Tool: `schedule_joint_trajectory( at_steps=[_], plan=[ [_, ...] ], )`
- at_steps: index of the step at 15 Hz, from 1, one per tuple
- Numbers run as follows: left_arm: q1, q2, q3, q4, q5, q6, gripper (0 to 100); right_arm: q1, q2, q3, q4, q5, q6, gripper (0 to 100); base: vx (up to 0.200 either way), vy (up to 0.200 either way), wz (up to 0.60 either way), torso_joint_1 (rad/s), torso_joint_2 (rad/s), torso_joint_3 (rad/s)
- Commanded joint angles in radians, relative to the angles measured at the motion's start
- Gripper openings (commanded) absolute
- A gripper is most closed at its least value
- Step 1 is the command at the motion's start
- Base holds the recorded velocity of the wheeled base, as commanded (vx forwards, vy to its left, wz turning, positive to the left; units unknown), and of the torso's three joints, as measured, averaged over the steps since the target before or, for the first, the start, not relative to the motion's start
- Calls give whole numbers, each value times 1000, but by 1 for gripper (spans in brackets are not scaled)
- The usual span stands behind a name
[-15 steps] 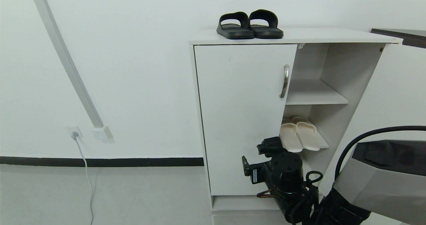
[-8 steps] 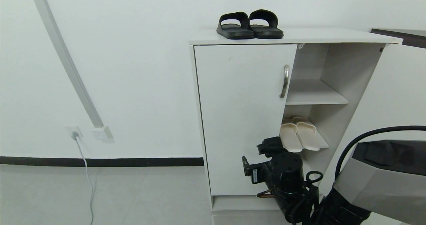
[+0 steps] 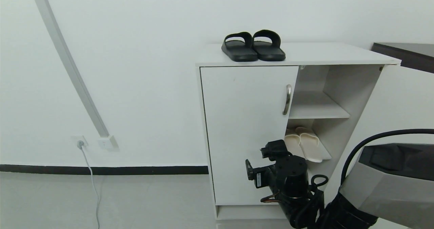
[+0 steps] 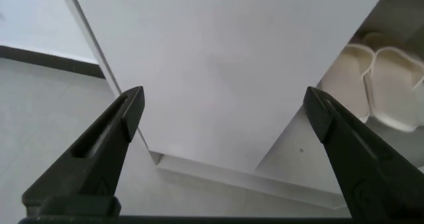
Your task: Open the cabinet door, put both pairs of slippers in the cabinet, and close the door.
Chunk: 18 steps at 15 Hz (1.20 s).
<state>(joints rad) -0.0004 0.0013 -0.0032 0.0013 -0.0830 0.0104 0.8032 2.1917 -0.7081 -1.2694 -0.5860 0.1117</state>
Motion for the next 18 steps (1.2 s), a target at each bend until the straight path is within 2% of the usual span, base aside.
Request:
schedule_joint_trajectory(
  at_steps=[1,10,18],
  plan=[
    [0,0,0,0,0,0,0,-1,5,1,1,0,0,100,0,0,0,105,-452,-359],
    [0,0,0,0,0,0,0,-13,14,-1,-2,0,-12,100,0,0,0,141,-468,-331],
    [0,0,0,0,0,0,0,-16,16,-1,-4,0,-12,100,0,0,0,204,-515,-315]
  ],
)
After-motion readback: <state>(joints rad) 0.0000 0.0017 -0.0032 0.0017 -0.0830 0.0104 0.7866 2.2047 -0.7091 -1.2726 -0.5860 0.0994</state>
